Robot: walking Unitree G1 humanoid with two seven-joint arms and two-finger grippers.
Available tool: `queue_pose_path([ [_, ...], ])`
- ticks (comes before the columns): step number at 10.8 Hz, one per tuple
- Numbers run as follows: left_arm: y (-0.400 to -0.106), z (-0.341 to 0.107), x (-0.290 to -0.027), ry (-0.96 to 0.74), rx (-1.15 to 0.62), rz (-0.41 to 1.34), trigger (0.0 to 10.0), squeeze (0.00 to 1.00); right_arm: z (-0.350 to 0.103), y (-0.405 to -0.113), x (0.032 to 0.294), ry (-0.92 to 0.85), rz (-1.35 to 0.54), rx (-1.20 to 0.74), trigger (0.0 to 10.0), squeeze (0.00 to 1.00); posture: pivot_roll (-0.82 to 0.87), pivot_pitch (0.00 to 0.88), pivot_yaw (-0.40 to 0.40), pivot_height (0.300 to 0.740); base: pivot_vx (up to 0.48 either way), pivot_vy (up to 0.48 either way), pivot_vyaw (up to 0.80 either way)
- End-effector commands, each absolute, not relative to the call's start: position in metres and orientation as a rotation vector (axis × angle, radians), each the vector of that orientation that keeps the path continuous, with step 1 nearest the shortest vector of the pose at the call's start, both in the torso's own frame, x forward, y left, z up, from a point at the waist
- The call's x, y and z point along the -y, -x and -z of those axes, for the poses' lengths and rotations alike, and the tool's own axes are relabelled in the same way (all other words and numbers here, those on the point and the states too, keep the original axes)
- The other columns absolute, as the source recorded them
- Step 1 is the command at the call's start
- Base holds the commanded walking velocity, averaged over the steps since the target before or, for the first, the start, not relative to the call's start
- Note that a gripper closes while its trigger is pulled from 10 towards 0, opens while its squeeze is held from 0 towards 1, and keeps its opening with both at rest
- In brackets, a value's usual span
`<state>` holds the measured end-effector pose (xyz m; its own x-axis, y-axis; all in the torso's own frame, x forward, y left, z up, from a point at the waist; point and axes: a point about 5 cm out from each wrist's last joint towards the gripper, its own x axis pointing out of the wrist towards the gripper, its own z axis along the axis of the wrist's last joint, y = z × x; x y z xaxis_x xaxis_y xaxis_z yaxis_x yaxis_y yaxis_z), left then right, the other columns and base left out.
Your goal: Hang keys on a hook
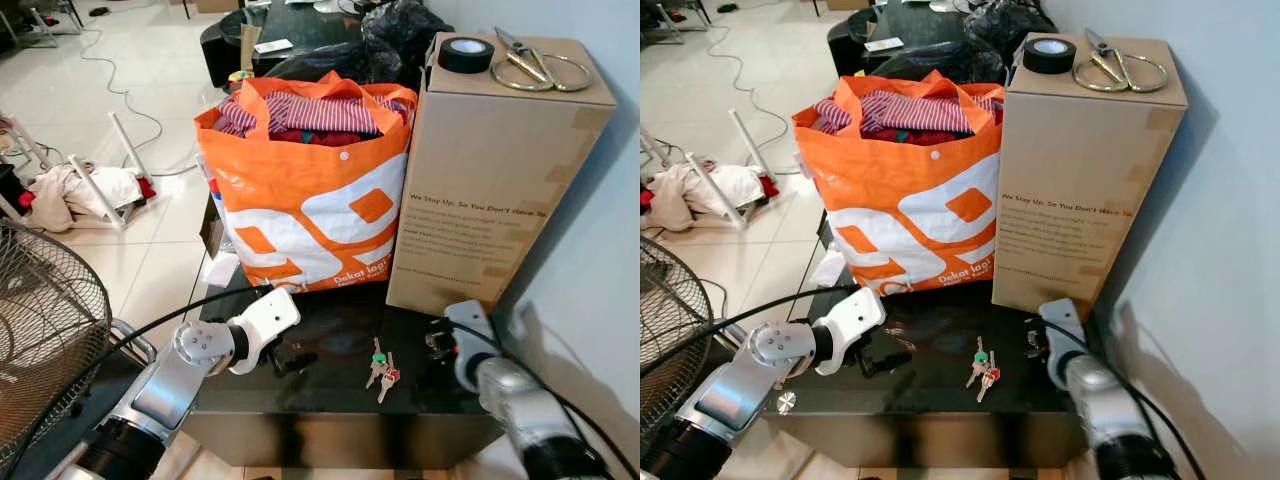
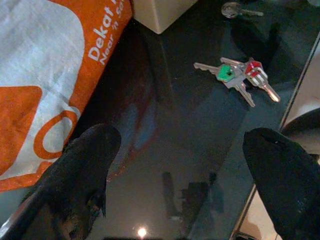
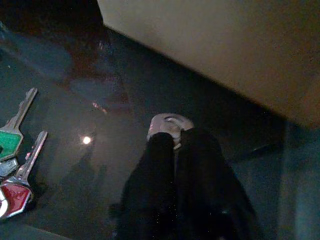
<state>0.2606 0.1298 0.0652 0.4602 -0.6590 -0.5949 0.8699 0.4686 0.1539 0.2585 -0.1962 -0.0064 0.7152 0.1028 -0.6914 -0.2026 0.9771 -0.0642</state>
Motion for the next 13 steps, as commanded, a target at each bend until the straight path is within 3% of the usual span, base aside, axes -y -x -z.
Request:
queue_pose_path([
  [1, -0.260, -0.063, -0.132, -0.495, -0.519, 0.997, 10.0, 0.00, 0.008, -0.261, 0.195, 0.101, -0.139, -0.774, 10.0, 1.00, -0.12, 0.000, 0.088, 0.740, 0.000, 0.000, 0.00],
  [6, -0.257, -0.058, -0.128, -0.509, -0.533, 1.026, 10.0, 0.00, 0.015, -0.267, 0.198, 0.077, 0.005, -0.806, 10.0, 1.00, -0.10, 0.000, 0.062, 0.740, 0.000, 0.000, 0.00],
  [10, -0.258, -0.058, -0.131, -0.525, -0.538, 1.033, 10.0, 0.00, 0.020, -0.270, 0.191, 0.042, 0.013, -0.812, 10.0, 1.00, -0.09, 0.000, 0.067, 0.740, 0.000, 0.000, 0.00],
  [11, -0.258, -0.059, -0.131, -0.531, -0.538, 1.032, 10.0, 0.00, 0.021, -0.271, 0.188, 0.014, -0.011, -0.809, 10.0, 0.73, -0.08, 0.000, 0.066, 0.740, 0.000, 0.000, 0.00],
  [12, -0.257, -0.059, -0.132, -0.536, -0.537, 1.030, 10.0, 0.00, 0.022, -0.271, 0.185, 0.010, -0.042, -0.805, 7.6, 0.00, -0.08, 0.000, 0.066, 0.740, 0.000, 0.000, 0.00],
  [13, -0.257, -0.059, -0.133, -0.539, -0.538, 1.029, 10.0, 0.00, 0.023, -0.271, 0.183, 0.009, -0.056, -0.806, 1.5, 0.00, -0.07, 0.000, 0.065, 0.740, 0.000, 0.000, 0.00],
])
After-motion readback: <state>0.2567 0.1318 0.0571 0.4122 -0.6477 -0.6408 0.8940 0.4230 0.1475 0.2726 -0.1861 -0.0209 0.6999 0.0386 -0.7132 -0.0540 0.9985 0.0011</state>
